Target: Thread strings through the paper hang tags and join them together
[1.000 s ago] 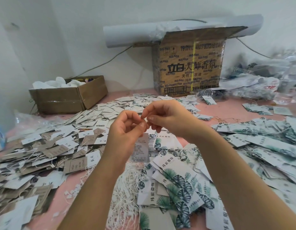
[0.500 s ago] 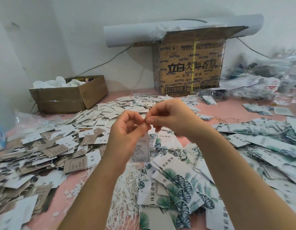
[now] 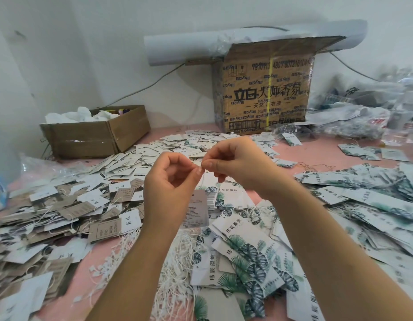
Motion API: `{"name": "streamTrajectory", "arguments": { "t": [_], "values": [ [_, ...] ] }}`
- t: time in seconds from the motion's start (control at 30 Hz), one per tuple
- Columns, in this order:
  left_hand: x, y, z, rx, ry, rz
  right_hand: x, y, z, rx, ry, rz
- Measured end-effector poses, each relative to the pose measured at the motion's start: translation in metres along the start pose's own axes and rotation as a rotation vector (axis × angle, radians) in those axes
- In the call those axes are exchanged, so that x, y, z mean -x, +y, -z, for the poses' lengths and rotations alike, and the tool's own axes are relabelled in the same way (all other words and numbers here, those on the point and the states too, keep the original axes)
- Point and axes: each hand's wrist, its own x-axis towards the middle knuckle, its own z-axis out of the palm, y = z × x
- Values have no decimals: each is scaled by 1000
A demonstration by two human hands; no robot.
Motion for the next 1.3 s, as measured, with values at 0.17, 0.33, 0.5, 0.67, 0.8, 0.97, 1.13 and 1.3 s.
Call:
{"name": "streamTrajectory", "arguments": {
  "t": [0.17, 0.33, 0.5, 0.67, 0.8, 0.97, 1.13, 1.3],
  "values": [
    [0, 0, 0, -2, 8, -20, 0, 1, -1, -51, 12, -23],
    [0, 1, 0, 5, 23, -34, 1, -1, 0, -117, -7, -34],
    [-1, 1, 1, 3, 33, -47, 1, -2, -1, -160, 5, -55],
    [-1, -1, 1, 13, 29, -36, 2, -2, 0, -131, 1, -33],
    [-1, -1, 1, 15, 5, -34, 2, -2, -1, -133, 7, -9],
    [-2, 2, 2, 82, 3, -24, 0, 1, -3, -213, 54, 13],
    [-4, 2, 6, 151, 5, 33, 2, 0, -6, -365, -26, 0],
    [-7, -2, 8, 161, -34, 80, 1, 0, -8, -385, -33, -20]
  ]
}}
